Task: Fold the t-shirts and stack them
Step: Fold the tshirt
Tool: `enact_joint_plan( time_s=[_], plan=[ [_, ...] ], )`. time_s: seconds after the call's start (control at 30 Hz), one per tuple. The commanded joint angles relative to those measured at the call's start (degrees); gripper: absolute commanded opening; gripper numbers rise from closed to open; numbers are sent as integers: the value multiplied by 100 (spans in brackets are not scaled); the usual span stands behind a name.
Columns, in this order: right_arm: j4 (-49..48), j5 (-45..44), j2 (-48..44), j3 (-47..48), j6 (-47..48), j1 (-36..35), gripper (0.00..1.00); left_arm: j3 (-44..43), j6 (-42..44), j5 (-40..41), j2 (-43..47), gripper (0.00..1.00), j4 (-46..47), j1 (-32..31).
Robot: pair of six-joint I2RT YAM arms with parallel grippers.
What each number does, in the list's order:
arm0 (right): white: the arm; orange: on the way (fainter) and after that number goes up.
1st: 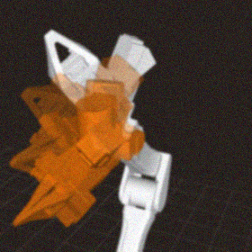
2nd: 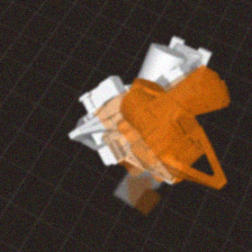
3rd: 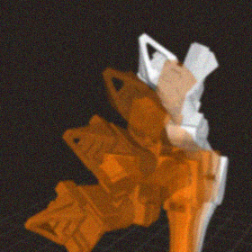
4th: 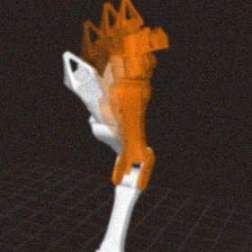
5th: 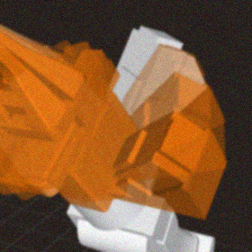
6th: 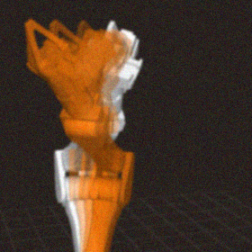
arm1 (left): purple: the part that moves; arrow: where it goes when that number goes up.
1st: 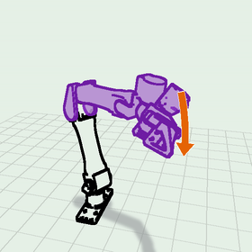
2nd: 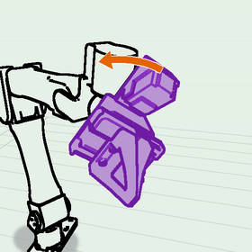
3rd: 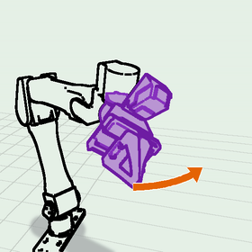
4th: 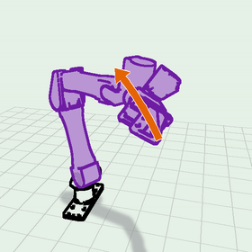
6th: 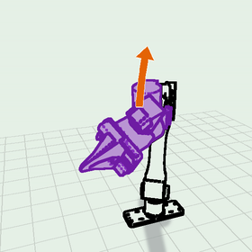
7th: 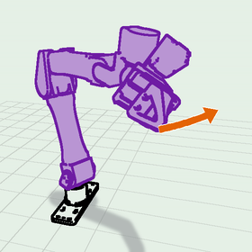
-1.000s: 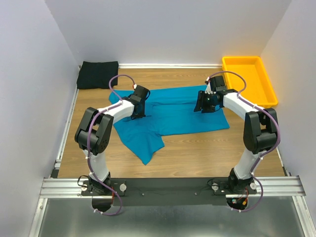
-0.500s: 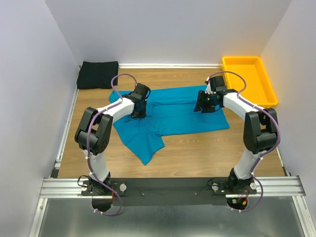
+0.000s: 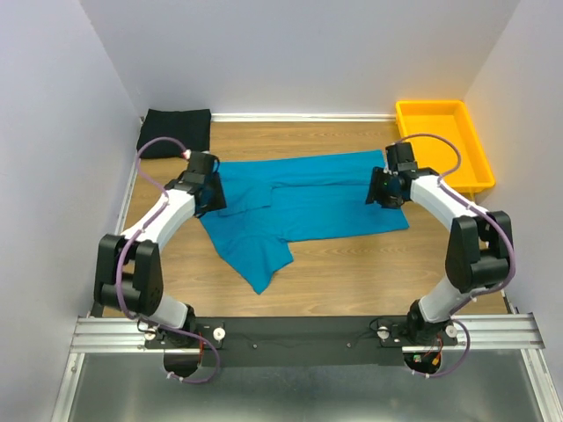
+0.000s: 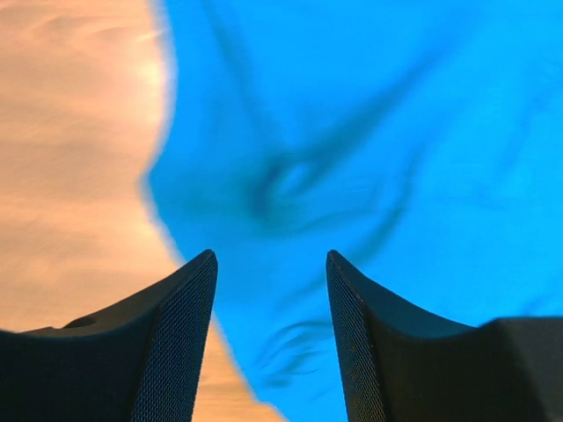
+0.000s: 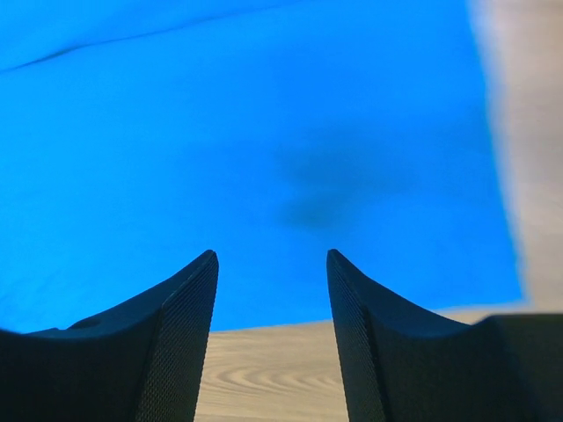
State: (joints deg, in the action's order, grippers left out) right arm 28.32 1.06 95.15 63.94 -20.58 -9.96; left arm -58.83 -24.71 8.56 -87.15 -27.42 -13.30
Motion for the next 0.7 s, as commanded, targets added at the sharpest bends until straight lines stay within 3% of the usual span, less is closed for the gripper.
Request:
enact_joint_plan(
  time_s=[0.0,0.2,0.23,0.37,0.67],
  plan=[
    [543,-1081,-514,-303,-411,396,61,450,-157,199,444,61,-482,336],
    [781,-1336,-955,-804,-842,968,63,864,-341,-99,928,61,-791,504],
    [772,-1328,-990,-857,-921,1039,64,899,-368,-117,998,68,-800,504],
    [702,-881,-798,-989,-966,1653,66,1066,-412,-170,1008,68,-783,504],
    [35,-195,-489,-1384,-1168,1821,62,1259,-587,-214,955,68,-712,504]
  ],
)
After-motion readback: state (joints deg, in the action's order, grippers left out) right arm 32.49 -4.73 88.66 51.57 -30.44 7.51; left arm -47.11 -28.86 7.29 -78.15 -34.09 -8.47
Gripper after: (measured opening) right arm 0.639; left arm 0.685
